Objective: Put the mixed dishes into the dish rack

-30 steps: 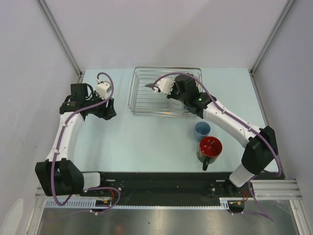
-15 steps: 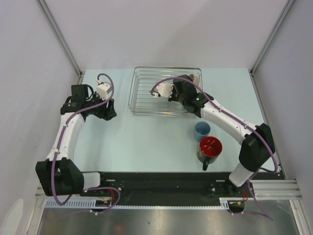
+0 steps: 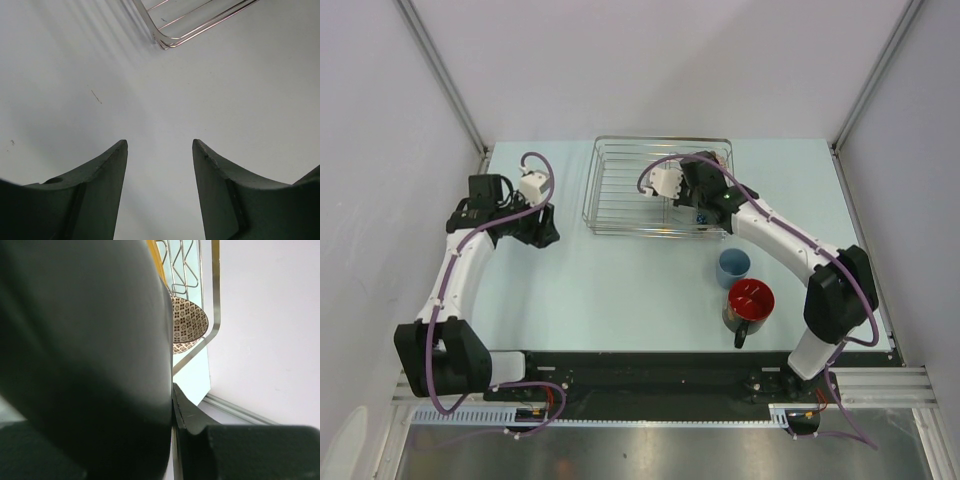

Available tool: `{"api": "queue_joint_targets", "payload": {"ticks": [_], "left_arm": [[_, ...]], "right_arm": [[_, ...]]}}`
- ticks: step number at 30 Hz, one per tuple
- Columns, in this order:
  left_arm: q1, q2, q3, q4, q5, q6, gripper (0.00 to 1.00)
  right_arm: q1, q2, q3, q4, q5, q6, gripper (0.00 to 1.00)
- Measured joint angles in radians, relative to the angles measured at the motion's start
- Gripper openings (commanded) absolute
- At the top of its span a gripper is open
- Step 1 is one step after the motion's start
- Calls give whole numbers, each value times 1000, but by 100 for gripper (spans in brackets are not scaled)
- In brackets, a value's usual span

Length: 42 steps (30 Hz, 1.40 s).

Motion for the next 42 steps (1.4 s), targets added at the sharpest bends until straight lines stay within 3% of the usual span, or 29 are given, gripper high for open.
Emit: {"api": "queue_joint_targets", "payload": {"ticks": [21,33,34,37,42], "left_arm": [[5,10,-7,4,11,0,59],[10,24,-7,12,18,0,59],[11,26,-7,13,18,0,59],[13,27,-7,16,18,0,59],[20,27,-10,18,18,2,59]], "right_arm": [[-8,148,6,72,-41,-4,0],[17,185,18,95,42,-5,0],[26,190,19,98,62,-5,1],[48,203,23,109,110,-8,18],[75,224,31,130,173,-5,20]]}}
